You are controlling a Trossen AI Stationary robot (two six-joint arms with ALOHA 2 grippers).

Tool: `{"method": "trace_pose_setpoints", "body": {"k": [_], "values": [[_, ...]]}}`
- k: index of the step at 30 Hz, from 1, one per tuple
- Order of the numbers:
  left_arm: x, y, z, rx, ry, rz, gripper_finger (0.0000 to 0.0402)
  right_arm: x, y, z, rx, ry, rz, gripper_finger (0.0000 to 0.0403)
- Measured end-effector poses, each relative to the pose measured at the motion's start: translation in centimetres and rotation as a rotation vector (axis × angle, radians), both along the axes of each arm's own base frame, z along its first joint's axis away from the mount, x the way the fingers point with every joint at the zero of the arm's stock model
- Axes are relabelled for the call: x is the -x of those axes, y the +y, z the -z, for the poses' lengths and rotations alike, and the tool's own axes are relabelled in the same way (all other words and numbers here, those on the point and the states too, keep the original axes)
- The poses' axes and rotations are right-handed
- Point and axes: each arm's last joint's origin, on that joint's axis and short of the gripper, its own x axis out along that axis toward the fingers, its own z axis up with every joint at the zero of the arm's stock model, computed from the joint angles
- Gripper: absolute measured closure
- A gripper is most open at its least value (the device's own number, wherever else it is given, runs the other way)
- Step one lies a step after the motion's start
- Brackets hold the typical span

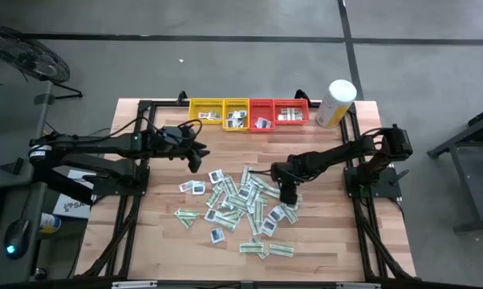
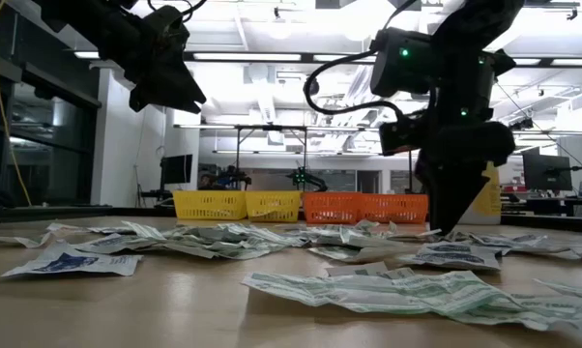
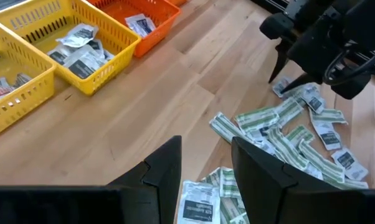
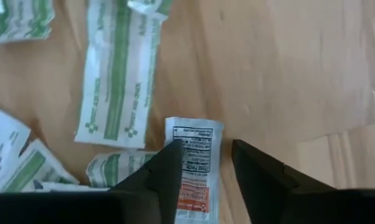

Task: Pick & Place First Aid Supplies
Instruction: Put the orange packet into the left yellow bin

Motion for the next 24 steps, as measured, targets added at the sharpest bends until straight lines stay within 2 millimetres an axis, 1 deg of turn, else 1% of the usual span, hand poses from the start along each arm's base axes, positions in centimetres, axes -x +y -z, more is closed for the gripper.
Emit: {"method": "trace_pose_setpoints", "body": {"k": [7, 13, 16, 20, 24], "values": [[0.0, 0.0, 0.0, -0.004, 0.002, 0.003, 0.0262, 0.0, -0.1, 0.1, -0.008, -0.004, 0.144, 0.034], [0.0, -0.1, 0.0, -0.006, 0.006, 0.031, 0.0262, 0.0, -0.2, -0.1, -0.004, -0.033, 0.358, 0.0393], [0.0, -0.1, 0.1, -0.003, 0.017, 0.034, 0.0262, -0.2, -0.3, -0.6, 0.005, -0.109, 0.475, 0.0398], [0.1, -0.1, 0.2, 0.005, 0.022, 0.045, 0.0262, -1.0, -0.5, -1.4, 0.009, -0.254, 0.599, 0.04], [0.0, -0.1, 0.1, 0.002, 0.014, 0.045, 0.0262, -2.0, -0.7, -2.6, -0.006, -0.402, 0.643, 0.0399]]}}
